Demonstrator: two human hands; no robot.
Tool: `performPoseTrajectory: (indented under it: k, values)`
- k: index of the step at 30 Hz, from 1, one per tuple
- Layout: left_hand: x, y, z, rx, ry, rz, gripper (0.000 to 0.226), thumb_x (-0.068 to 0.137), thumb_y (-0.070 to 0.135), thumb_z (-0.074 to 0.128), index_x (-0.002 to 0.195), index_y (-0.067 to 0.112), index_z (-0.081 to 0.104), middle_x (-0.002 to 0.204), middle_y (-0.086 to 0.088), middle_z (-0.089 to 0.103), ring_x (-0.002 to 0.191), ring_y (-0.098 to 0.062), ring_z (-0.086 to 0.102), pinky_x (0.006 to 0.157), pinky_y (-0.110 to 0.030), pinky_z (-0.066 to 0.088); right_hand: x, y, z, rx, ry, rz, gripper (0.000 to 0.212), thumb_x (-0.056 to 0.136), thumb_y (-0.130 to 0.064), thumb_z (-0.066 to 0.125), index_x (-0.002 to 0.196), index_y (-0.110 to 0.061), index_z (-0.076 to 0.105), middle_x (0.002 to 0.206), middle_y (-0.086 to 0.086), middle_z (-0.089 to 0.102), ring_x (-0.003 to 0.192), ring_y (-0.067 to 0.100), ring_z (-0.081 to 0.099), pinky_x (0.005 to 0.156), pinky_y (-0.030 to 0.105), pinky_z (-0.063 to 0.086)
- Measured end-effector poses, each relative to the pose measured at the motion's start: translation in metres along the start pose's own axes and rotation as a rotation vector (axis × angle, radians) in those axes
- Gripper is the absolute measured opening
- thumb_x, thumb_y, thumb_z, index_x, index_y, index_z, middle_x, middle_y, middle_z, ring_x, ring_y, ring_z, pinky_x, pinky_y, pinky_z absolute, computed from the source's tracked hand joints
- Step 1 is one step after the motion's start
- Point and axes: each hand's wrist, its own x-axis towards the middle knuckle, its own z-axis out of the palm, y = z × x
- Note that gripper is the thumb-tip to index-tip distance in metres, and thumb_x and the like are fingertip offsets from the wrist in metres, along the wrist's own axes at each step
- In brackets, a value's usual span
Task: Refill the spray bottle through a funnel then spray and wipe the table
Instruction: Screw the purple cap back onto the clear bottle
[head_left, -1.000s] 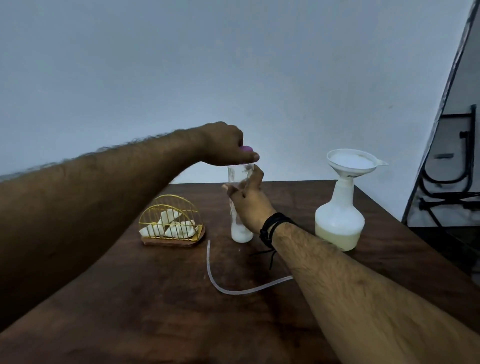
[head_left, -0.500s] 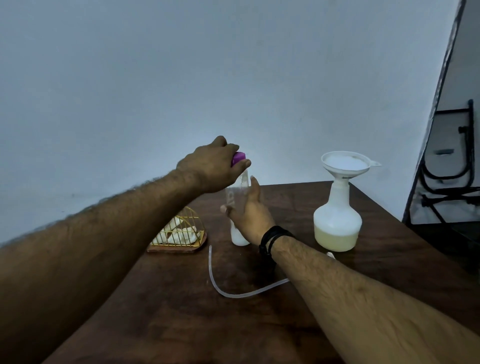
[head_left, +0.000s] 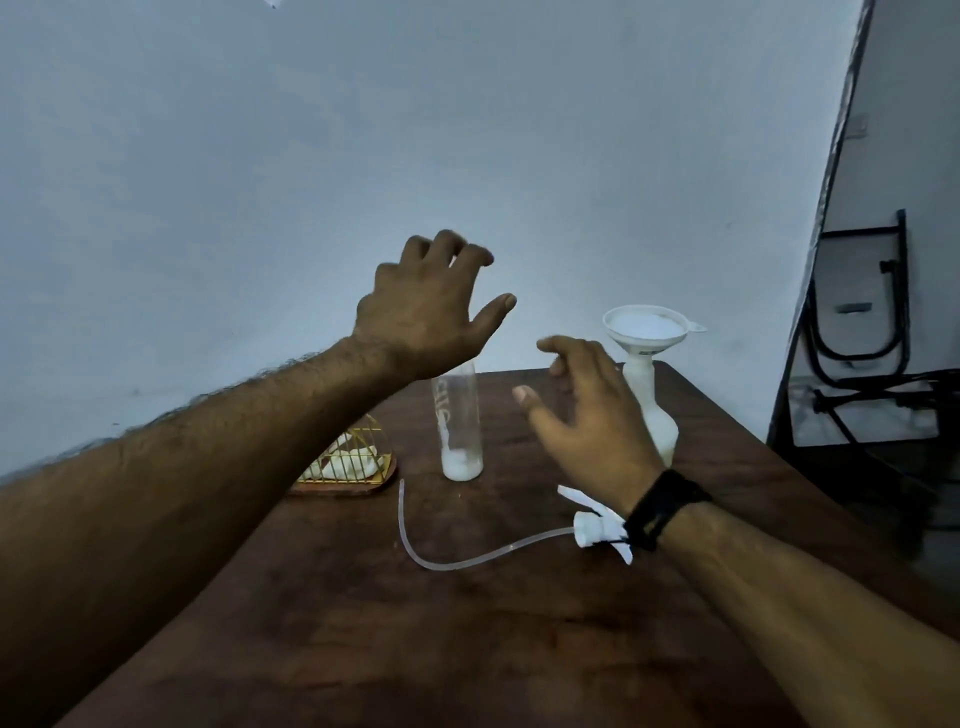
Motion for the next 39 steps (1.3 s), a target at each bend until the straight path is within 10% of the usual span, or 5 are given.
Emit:
performPoseTrajectory:
  k: [6,11,20,28,39]
  values:
    - [-0.022,0.063,0.008,-0.347,0.048,0.139,0.031,0.098,0.047,0.052,0.111,0.020,0.059,0.107,0.003,0.060,0.093,-0.016,0.054,0.080,-0.034,0.046,-0.041,0.046,-0.037,-0.054,0.199,0.029,0.015,0.090,-0.022,0.065,0.094,-0.023,0.052,0.088,-0.022,0.047,0.085,0.002,0.052,0.072,0.027,0.042]
    - [-0.021,0.091,0.045,-0.512,-0.209,-0.029,0.025,0.093,0.049,0.055,0.099,0.026,0.063,0.097,0.009,0.065,0.090,-0.013,0.062,0.076,-0.031,0.050,-0.042,0.096,-0.042,-0.065,0.263,0.278,0.030,0.087,-0.020,0.077,0.097,-0.018,0.049,0.092,-0.015,0.047,0.083,0.010,0.049,0.083,0.050,0.051]
    - [0.000,0.120,0.106,-1.058,-0.330,-0.331,0.078,0.086,0.049,0.074,0.149,0.015,0.043,0.141,0.000,0.057,0.125,-0.013,0.056,0.106,-0.036,0.048,-0.011,0.137,-0.033,0.035,-0.019,0.432,0.120,0.057,-0.088,0.064,0.157,-0.030,0.030,0.155,0.001,0.038,0.138,0.017,0.044,0.117,0.049,0.040]
    - [0.026,0.135,0.137,-1.233,-0.239,-0.338,0.053,0.084,0.046,0.077,0.127,0.018,0.063,0.117,0.004,0.069,0.108,-0.011,0.066,0.095,-0.035,0.056,0.002,0.162,-0.027,0.053,-0.117,0.372,0.077,0.068,-0.078,0.071,0.133,-0.038,0.058,0.127,-0.009,0.063,0.121,0.013,0.060,0.104,0.048,0.052]
    - [0.030,0.143,0.152,-1.333,-0.168,-0.372,0.042,0.089,0.039,0.074,0.119,0.011,0.067,0.102,0.003,0.070,0.099,-0.013,0.067,0.089,-0.032,0.055,0.001,0.164,-0.026,0.101,-0.045,0.403,0.073,0.063,-0.072,0.072,0.126,-0.035,0.066,0.120,-0.007,0.063,0.112,0.012,0.063,0.100,0.045,0.055]
